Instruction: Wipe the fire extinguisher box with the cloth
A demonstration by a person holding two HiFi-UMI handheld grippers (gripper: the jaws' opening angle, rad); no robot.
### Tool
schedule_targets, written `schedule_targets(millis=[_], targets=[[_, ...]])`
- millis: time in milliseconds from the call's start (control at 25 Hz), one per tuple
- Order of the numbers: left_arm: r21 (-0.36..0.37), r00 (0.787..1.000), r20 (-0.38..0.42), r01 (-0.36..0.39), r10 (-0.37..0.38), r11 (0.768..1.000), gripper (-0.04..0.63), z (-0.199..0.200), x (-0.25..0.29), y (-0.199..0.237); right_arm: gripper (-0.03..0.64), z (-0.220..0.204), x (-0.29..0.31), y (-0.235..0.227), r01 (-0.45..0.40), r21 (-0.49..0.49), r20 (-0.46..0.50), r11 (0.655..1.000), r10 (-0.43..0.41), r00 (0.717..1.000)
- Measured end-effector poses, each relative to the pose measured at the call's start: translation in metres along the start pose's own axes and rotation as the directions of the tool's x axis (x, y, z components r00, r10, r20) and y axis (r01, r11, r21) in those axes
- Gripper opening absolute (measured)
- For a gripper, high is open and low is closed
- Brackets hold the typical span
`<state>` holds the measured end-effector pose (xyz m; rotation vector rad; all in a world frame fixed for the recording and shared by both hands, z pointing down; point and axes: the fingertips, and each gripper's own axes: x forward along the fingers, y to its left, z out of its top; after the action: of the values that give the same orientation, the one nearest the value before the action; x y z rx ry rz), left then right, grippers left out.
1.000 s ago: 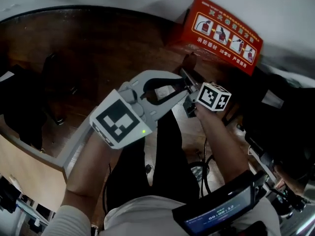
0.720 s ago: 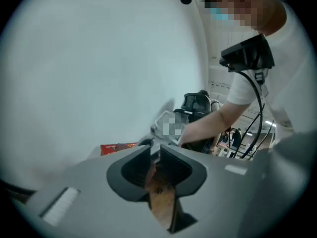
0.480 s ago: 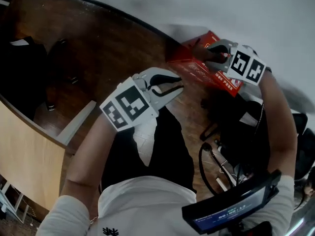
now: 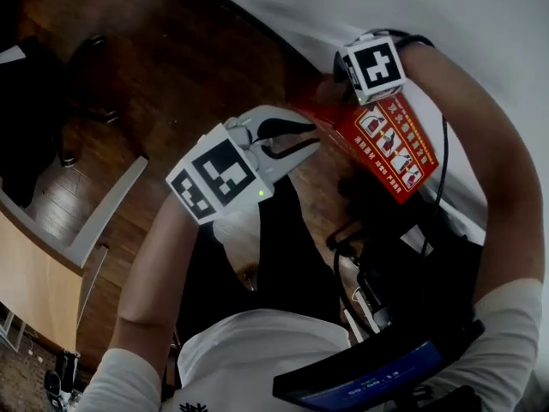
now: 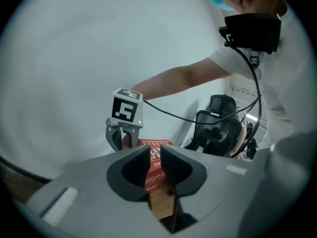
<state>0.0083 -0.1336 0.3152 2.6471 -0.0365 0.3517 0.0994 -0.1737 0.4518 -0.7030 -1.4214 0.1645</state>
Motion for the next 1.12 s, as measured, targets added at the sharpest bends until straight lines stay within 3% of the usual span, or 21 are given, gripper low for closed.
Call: schedule_targets(millis=[120, 320, 680, 920, 1120], targets=[[-0.032, 1.0, 0.013, -0.026, 0.026, 0.999, 0.063, -0.001, 0.008, 0.018, 0.112, -0.015, 0.034, -0.011, -0.081, -0.108, -0.116, 0.991, 0.068, 0.991], [-0.065, 1.0, -0.006, -0.024, 0.023, 0.998, 0.063, -0.016, 0.021, 0.033, 0.112, -0.018, 0.083, -0.01, -0.227, -0.152, -0.143, 0.962, 0.206, 0.968], [-0.141, 0.997, -0.017, -0.079, 0.078, 0.987, 0.063, -0.045, 0.021, 0.067, 0.112, -0.023, 0.167, -0.042, -0.312, -0.186, -0.196, 0.932, 0.276, 0.941], [-0.169, 0.995, -0.035, -0.094, 0.089, 0.981, 0.063, -0.071, 0.025, 0.078, 0.11, -0.02, 0.237, -0.077, -0.283, -0.207, -0.181, 0.937, 0.247, 0.952], [-0.21, 0.995, -0.015, -0.101, 0.1, 0.972, 0.063, -0.095, 0.032, 0.094, 0.11, -0.032, 0.289, -0.1, -0.337, -0.183, -0.259, 0.924, 0.285, 0.923]])
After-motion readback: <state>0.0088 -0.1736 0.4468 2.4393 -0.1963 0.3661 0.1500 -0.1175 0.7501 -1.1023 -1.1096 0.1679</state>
